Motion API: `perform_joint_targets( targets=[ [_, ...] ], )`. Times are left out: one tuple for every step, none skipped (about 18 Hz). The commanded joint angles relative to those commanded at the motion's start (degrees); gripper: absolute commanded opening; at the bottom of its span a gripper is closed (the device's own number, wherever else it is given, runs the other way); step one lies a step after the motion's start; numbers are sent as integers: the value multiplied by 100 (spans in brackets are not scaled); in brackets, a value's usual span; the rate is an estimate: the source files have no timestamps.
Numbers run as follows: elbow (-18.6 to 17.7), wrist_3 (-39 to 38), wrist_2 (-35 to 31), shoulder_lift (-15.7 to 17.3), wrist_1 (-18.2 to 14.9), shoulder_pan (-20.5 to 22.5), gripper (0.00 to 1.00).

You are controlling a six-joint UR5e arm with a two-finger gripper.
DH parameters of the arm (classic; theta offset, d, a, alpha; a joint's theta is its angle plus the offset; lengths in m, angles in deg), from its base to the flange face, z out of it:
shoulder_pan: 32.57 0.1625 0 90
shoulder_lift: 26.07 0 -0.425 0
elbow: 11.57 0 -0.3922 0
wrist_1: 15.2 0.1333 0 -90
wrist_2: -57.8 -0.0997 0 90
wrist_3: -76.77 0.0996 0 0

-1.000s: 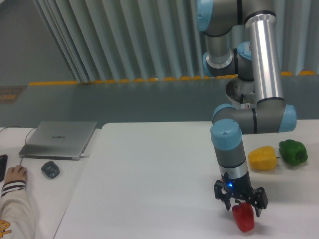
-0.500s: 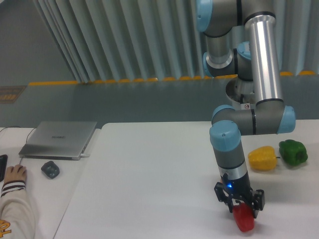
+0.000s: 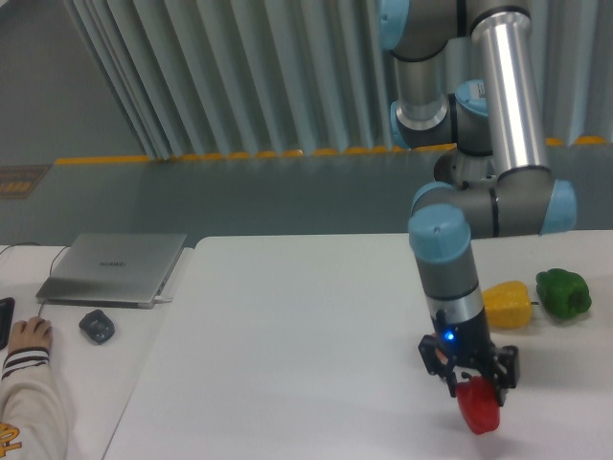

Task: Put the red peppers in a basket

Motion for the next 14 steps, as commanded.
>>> perform_joint_targets(
  targets=[
    [-35, 150, 70, 114, -9, 132, 55],
    [-105, 456, 176, 263, -18, 324, 55],
    [-123, 659, 237, 326, -26, 439, 55],
    [-158, 817, 290, 396, -27, 554, 55],
    [-176, 984, 378, 475, -35, 729, 55],
    [-185, 1090, 396, 485, -35, 844, 55],
    [-194, 1239, 431, 546, -44, 967, 55],
    [-202, 1415, 475, 625, -62, 1090, 55],
    [-246, 1660, 545, 678, -114, 1300, 55],
    [-281, 1819, 581, 687, -123, 1415, 55],
    [-334, 1969, 607, 730, -115, 1529, 55],
    [-352, 2118, 607, 757, -114, 1652, 55],
    [-395, 2259, 607, 757, -114, 1775, 55],
    [-422, 2417, 607, 757, -114, 1898, 55]
  ],
)
